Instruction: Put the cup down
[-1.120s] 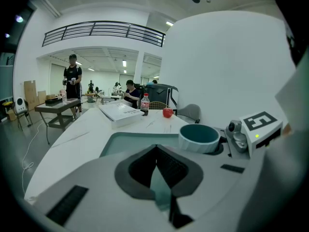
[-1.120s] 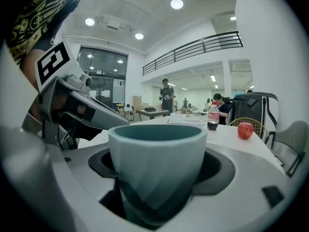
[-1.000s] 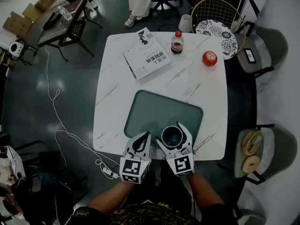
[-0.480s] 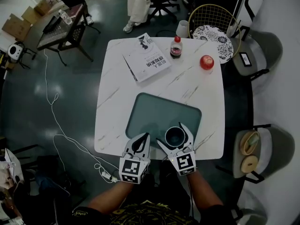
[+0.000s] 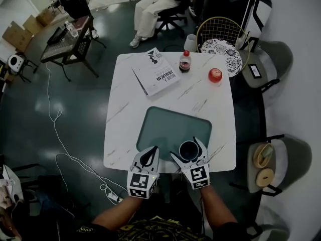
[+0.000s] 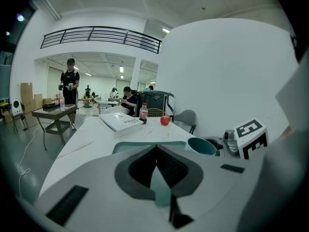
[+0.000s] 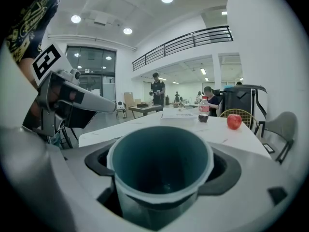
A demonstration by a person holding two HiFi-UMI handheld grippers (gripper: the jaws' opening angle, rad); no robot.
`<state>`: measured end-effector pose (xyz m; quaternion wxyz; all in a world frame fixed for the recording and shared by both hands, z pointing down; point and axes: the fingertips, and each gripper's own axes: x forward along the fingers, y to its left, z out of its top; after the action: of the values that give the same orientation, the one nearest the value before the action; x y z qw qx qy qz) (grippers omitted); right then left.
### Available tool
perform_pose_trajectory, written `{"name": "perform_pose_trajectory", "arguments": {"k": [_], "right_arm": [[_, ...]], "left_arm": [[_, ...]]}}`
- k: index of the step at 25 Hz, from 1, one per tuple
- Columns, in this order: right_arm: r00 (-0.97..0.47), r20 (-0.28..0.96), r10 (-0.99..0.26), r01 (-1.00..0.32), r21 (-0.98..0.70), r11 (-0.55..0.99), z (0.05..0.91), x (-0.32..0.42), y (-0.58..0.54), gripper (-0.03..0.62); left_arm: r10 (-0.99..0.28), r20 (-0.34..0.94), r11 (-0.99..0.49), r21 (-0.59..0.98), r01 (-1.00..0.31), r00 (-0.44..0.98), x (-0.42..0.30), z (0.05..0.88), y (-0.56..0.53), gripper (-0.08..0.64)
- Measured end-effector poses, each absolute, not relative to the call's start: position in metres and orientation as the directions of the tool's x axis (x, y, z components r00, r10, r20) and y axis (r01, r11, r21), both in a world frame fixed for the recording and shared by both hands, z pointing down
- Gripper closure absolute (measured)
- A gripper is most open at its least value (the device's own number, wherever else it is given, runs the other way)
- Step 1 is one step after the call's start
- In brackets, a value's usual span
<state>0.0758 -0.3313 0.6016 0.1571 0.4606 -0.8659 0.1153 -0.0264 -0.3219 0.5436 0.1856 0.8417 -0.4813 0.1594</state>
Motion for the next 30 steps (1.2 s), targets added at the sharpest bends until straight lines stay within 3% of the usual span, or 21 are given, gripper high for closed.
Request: {"name": "perform_pose_trajectory", "arguments": {"k": [30], "right_arm": [[-0.399, 0.347, -0.849, -0.910, -0.032, 0.414, 0.545, 0.108, -0.288, 0.130]], "left_arm": [[-0.767, 0.354, -0.527, 0.126, -0.840, 0.535, -0.026, 0.486, -0.286, 0.549]]}}
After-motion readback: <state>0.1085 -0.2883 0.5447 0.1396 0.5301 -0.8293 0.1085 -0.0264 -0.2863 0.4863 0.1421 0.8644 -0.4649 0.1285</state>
